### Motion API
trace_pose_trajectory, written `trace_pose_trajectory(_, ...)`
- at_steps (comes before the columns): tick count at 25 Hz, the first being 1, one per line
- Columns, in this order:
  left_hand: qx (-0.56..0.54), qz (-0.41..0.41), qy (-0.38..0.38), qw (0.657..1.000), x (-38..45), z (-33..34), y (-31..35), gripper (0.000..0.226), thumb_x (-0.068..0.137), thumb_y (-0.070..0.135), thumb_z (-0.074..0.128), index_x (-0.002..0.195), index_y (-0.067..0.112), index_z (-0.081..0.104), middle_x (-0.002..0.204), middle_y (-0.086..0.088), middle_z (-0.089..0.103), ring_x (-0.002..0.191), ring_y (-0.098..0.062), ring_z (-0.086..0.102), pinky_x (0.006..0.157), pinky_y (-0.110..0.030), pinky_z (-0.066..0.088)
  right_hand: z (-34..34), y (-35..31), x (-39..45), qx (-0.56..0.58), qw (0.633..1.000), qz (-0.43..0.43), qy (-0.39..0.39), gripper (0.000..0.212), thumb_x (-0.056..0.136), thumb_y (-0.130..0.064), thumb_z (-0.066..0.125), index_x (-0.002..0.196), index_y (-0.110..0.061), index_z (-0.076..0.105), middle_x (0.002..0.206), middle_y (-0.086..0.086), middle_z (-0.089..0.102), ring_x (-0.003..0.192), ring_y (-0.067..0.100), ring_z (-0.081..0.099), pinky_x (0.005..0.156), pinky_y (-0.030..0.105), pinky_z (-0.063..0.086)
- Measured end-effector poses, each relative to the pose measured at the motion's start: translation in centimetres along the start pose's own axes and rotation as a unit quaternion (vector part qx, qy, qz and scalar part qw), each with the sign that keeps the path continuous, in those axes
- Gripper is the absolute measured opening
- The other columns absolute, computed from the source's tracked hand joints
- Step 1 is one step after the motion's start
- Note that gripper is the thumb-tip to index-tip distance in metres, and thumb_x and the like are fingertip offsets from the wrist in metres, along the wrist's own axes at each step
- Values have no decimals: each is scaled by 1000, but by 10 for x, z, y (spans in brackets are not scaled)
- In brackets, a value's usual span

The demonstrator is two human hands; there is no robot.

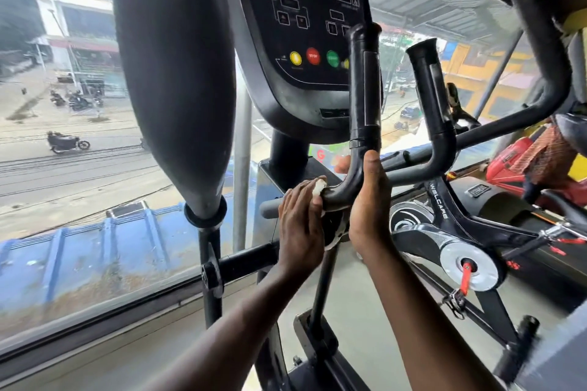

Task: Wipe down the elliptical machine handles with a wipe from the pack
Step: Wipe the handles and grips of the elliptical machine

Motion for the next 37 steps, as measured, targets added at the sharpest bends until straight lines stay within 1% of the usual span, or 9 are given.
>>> trace_pose_trajectory(4, 14, -87, -11, 996, 11, -11, -33, 39, 102, 38, 31, 117, 25, 64, 117, 8, 65, 115, -10, 55, 104, -48, 41, 7, 6, -3, 53, 999, 9, -10, 51, 77, -59, 46, 83, -11, 63, 67, 1, 65, 65, 16, 62, 66, 26, 51)
trace_pose_trajectory(9, 40, 39, -52, 997, -12, 14, 35, 49, 102, 43, 22, 144, 23, 38, 146, 3, 43, 140, -17, 35, 114, -51, 26, 6, 17, -2, 88, 995, 48, -3, 40, 74, -60, 51, 62, -27, 69, 61, -10, 60, 69, 14, 56, 74, 37, 48)
trace_pose_trajectory(12, 71, 68, -44, 994, -15, 11, 18, 53, 101, 45, 20, 143, 18, 36, 145, 1, 42, 139, -18, 35, 112, -51, 27, 0, 16, 0, 61, 998, 27, 6, 43, 69, -64, 48, 56, -26, 63, 59, -8, 56, 68, 16, 52, 71, 34, 44)
trace_pose_trajectory(17, 109, -67, -16, 992, -2, -18, -58, 47, 98, 46, 21, 130, 25, 49, 132, 7, 50, 127, -9, 43, 107, -49, 33, 9, 12, 0, 86, 995, -15, -38, 45, 79, -59, 42, 57, -23, 57, 60, 1, 55, 62, 17, 54, 65, 28, 45)
trace_pose_trajectory(21, 76, -18, -46, 996, -3, -2, -12, 58, 98, 51, 20, 134, 17, 50, 148, 5, 39, 142, -7, 27, 116, -35, 22, 25, 25, -4, 184, 978, 44, -94, 62, 69, -71, 61, 57, -11, 50, 56, 6, 53, 60, 25, 51, 66, 32, 47)
trace_pose_trajectory(25, 67, 2, -46, 997, -10, 1, -13, 49, 99, 45, 24, 143, 28, 34, 139, 14, 39, 136, -5, 33, 114, -29, 20, 27, 28, -4, 203, 971, 46, -113, 69, 61, -78, 63, 57, -11, 49, 54, 5, 50, 58, 24, 47, 65, 33, 45)
trace_pose_trajectory(30, 58, -137, -2, 989, 8, -24, -83, 48, 95, 47, 20, 116, 24, 56, 116, 6, 58, 115, -13, 51, 104, -49, 37, 25, 26, -2, 186, 977, 25, -103, 72, 62, -81, 60, 58, -11, 47, 53, 4, 49, 56, 24, 49, 65, 34, 45)
trace_pose_trajectory(32, 67, -100, -15, 993, 13, -15, -64, 46, 96, 40, 20, 109, 20, 60, 113, -1, 60, 115, -25, 54, 103, -51, 38, 27, 28, -3, 202, 973, 23, -107, 71, 61, -80, 61, 58, -11, 48, 53, 4, 49, 56, 23, 49, 63, 32, 46)
trace_pose_trajectory(37, 54, 1, -14, 998, 4, 2, -11, 42, 103, 39, 21, 112, 19, 57, 113, 6, 56, 112, -13, 49, 100, -50, 37, 31, 39, -5, 221, 967, 49, -119, 78, 59, -80, 62, 63, -3, 51, 66, 18, 52, 63, 28, 54, 67, 34, 48)
Point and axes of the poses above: each hand's wrist, its own x-axis towards the middle knuckle, its own z-axis out of the palm, y = z × x, the point moved 9 cm from there along x, towards the middle knuckle
